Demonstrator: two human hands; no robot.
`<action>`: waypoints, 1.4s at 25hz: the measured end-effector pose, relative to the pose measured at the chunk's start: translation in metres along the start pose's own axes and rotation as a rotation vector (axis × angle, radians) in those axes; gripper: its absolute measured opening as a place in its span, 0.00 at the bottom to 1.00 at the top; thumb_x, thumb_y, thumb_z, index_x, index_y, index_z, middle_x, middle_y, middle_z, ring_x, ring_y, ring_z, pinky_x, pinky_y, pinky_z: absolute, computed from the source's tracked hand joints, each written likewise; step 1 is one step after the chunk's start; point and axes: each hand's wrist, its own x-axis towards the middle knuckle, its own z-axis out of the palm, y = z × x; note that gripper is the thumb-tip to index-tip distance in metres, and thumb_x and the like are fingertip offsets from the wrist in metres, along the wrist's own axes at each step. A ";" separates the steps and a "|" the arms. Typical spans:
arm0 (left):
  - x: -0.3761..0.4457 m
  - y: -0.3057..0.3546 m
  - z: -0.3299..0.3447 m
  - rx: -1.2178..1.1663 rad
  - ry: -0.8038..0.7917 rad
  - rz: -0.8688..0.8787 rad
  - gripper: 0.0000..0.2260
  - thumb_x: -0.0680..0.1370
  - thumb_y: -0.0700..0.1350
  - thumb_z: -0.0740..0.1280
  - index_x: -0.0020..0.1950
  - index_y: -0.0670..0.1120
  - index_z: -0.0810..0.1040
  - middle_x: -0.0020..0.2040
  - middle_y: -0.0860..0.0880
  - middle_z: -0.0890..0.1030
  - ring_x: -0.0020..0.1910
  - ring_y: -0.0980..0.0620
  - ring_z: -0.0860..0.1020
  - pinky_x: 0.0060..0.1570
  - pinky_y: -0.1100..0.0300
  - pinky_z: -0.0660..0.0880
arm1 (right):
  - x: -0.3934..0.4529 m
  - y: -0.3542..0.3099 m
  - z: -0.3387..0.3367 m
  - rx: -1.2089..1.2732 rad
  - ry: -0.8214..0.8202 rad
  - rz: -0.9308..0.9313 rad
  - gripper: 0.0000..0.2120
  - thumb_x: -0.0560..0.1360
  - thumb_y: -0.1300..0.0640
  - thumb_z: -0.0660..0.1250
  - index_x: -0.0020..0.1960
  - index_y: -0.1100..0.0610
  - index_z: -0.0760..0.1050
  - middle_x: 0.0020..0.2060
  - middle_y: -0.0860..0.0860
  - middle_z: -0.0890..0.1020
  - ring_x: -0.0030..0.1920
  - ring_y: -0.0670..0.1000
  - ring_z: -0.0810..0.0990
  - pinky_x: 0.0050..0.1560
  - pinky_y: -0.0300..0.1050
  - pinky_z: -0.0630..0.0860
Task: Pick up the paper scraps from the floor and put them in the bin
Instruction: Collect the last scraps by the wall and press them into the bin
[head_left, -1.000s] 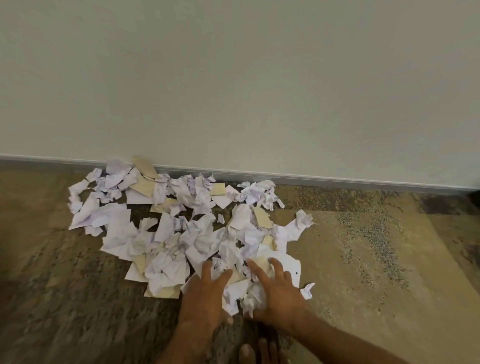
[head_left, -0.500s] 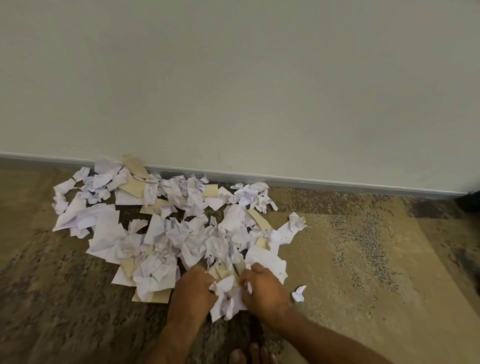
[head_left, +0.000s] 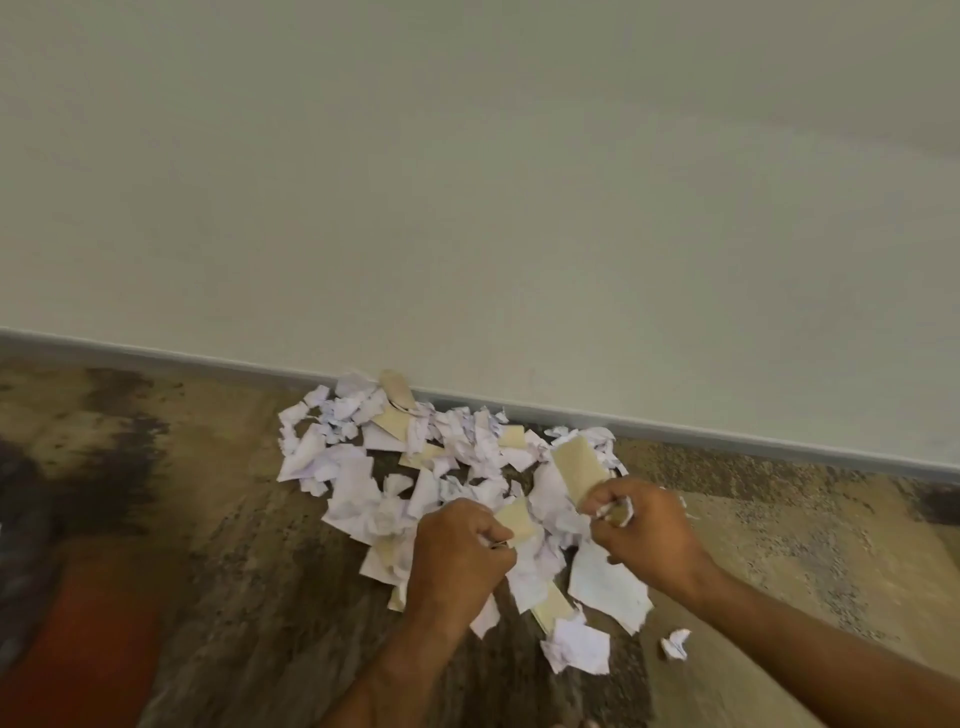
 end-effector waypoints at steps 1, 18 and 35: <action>-0.002 0.012 -0.022 -0.029 0.052 0.019 0.05 0.68 0.40 0.78 0.43 0.45 0.87 0.45 0.55 0.82 0.44 0.63 0.77 0.41 0.84 0.65 | 0.003 -0.027 -0.009 0.020 0.007 -0.042 0.15 0.67 0.67 0.73 0.40 0.46 0.82 0.40 0.42 0.83 0.39 0.47 0.83 0.40 0.54 0.83; -0.150 -0.037 -0.423 0.156 0.774 -0.250 0.11 0.66 0.34 0.78 0.36 0.50 0.84 0.42 0.51 0.83 0.41 0.53 0.81 0.44 0.62 0.77 | -0.051 -0.456 0.105 -0.203 -0.561 -0.954 0.14 0.64 0.53 0.79 0.48 0.49 0.80 0.50 0.48 0.80 0.51 0.49 0.78 0.47 0.42 0.74; -0.066 0.017 -0.318 0.573 0.206 -0.032 0.30 0.74 0.58 0.69 0.74 0.58 0.65 0.70 0.55 0.73 0.65 0.51 0.74 0.65 0.52 0.72 | 0.026 -0.265 -0.046 -0.451 -0.384 -0.719 0.30 0.69 0.46 0.76 0.67 0.53 0.73 0.64 0.52 0.76 0.61 0.50 0.74 0.59 0.39 0.68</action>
